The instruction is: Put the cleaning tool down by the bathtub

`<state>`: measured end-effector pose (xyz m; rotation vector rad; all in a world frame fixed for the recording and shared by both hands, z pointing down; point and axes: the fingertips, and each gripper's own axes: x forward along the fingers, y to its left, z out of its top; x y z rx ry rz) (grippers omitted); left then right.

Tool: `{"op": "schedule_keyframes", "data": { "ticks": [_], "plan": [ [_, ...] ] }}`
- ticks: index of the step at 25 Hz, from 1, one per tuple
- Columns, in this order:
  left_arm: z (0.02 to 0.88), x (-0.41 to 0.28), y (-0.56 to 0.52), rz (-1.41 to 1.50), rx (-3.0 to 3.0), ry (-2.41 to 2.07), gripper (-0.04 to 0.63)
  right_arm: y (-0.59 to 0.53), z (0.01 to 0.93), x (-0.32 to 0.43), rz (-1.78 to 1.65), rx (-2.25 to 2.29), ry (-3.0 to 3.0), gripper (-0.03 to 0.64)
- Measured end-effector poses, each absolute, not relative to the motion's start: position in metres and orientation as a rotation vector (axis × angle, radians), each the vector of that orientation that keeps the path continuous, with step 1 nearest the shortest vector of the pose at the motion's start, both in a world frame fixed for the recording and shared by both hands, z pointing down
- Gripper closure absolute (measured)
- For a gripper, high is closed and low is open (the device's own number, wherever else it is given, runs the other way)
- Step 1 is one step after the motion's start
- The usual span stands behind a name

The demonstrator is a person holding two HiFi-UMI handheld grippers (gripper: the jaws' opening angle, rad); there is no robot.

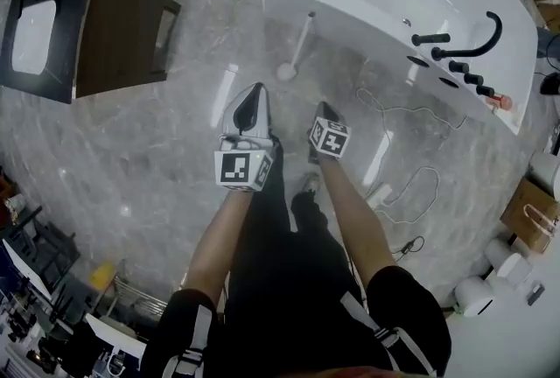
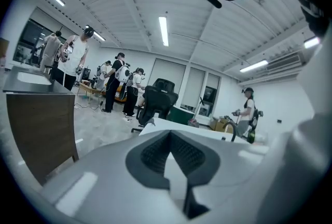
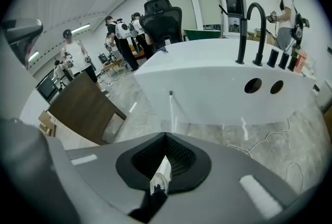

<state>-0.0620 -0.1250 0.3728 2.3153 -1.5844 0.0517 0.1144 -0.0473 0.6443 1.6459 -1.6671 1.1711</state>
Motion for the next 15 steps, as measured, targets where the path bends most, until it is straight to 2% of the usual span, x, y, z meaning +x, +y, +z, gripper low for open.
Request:
{"op": "schedule_keyframes", "data": {
  "ticks": [15],
  "plan": [
    [0.268,-0.025,0.01,-0.032,2.346,-1.591,0.586,0.046,0.476,0.129,1.005,1.636,-1.956,0.617]
  ]
}}
